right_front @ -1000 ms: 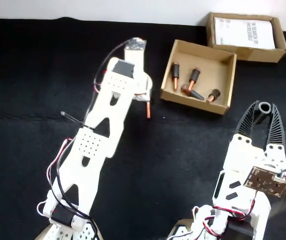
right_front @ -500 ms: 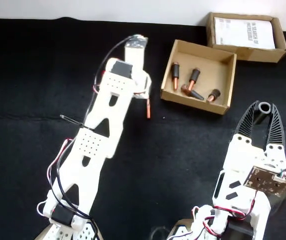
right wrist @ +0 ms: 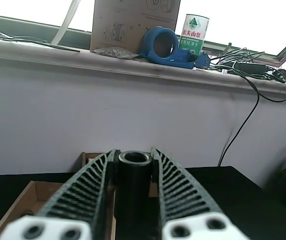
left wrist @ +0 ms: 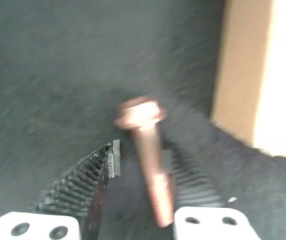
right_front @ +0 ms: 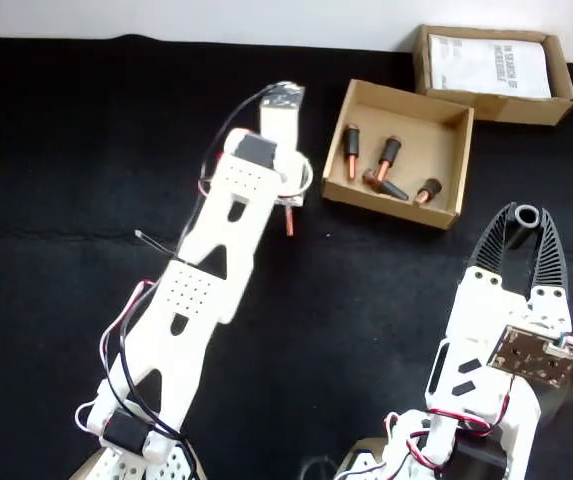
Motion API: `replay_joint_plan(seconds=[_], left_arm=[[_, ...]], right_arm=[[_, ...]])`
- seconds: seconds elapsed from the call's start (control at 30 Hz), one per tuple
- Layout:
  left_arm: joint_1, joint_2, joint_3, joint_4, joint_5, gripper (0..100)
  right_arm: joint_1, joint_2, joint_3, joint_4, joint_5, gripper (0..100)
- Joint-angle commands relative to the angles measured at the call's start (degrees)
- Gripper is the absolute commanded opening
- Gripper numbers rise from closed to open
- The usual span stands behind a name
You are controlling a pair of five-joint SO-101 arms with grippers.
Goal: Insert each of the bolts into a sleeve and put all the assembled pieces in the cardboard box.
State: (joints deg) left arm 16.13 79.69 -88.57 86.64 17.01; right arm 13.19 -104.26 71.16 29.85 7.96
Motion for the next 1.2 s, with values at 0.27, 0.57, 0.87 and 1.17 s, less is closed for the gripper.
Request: replay_joint_plan(seconds=[0.27, 0.57, 0.87, 1.17], left_arm=[[-1.8, -0.2, -1.1, -7.4, 0.2, 1], [-2.4, -12.2, -6.7, -8.7, 0.1, 1], [-2.1, -33.7, -6.7, -8.5, 5.2, 1], [4.5, -53.6, -6.7, 12.0, 7.8, 1]], right_arm=[[0.7, -0.8, 0.1, -0.7, 0.5, 0.8], [0.3, -0.8, 10.6, 0.4, -7.6, 0.8], [-7.6, -0.7, 15.4, 0.3, -16.5, 0.8], [-27.2, -0.5, 15.3, 0.3, -18.0, 0.8]])
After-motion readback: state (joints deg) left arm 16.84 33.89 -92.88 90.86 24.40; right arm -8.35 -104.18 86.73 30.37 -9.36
